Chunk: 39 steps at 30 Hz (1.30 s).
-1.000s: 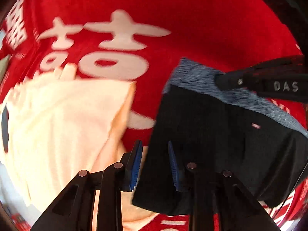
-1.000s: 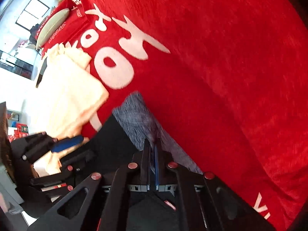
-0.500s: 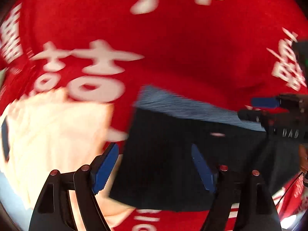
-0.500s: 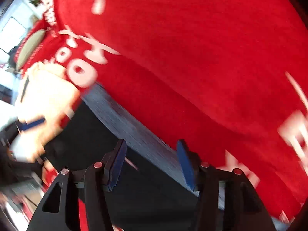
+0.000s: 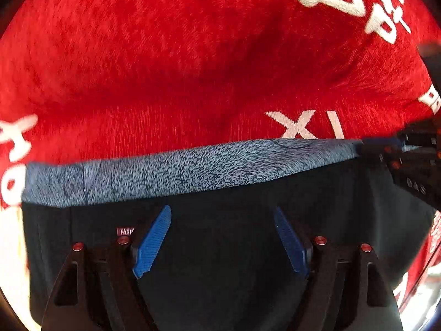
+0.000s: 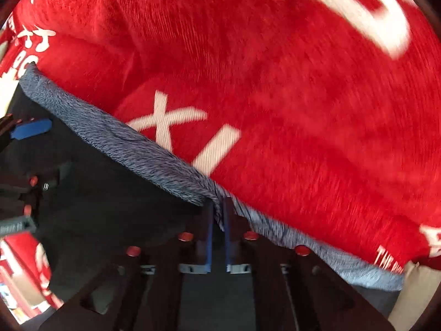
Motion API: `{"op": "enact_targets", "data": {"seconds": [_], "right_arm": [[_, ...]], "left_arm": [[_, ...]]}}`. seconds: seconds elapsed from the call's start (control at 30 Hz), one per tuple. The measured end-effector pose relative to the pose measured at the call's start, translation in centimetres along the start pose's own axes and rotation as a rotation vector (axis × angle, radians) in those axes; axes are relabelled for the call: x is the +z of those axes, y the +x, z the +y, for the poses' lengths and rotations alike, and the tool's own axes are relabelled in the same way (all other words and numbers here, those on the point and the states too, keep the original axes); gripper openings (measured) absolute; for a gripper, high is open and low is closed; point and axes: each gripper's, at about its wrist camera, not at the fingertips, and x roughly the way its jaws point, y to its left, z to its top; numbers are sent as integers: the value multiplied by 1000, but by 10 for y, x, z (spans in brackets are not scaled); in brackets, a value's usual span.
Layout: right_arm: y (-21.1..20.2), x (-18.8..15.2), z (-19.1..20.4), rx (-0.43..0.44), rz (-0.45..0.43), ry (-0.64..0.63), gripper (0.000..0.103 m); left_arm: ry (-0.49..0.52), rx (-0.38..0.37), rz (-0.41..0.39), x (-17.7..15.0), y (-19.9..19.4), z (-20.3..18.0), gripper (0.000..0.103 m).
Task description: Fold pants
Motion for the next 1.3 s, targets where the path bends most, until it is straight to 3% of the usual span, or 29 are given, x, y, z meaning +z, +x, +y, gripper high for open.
{"op": "enact_targets", "data": {"seconds": [0.1,0.17,0.23,0.27,0.3,0.43,0.57,0.73,0.97,1.03,1.07,1.13,1.17,1.2,1.3], "right_arm": [[-1,10,-6,22,-4,48,6],[-19,8,-19,98,-26,145,8],[-36,-2,-28,187,-48,216,27],[-46,-11,-30,241,-62,264,43],[-57,-26,-33,314,-76,324,49],[-69,-82,-20,500,-49,463,49],[-59,-145,7,688,-3,598,49],[-42,-175,36,801,-2,707,48],[-30,-182,47,858,-66,794,47],[-25,-179,46,872,-85,846,47],[-22,-178,44,884,-91,886,47],[-19,-179,36,883,-74,950,36],[-19,-174,35,867,-62,970,17],[-27,-170,31,853,-74,965,10],[-62,-160,34,775,-143,835,9]], "left_arm": [[17,22,15,7,3,-2,78],[-15,13,26,12,-6,-1,78],[-26,20,-3,12,-20,5,78],[-28,31,-11,9,-28,10,78],[-32,40,-10,7,-31,13,78],[-91,60,19,-16,-48,33,78],[-87,86,38,-56,-55,25,78],[-73,160,61,-69,-39,24,78],[-111,198,35,-79,-39,46,79],[-73,204,33,-79,-32,40,90],[-49,214,33,-80,-29,36,91],[-29,236,31,-79,-28,32,91],[-33,233,35,-78,-29,33,91],[-47,217,43,-76,-32,36,91],[-72,178,45,-77,-41,44,91]]}}
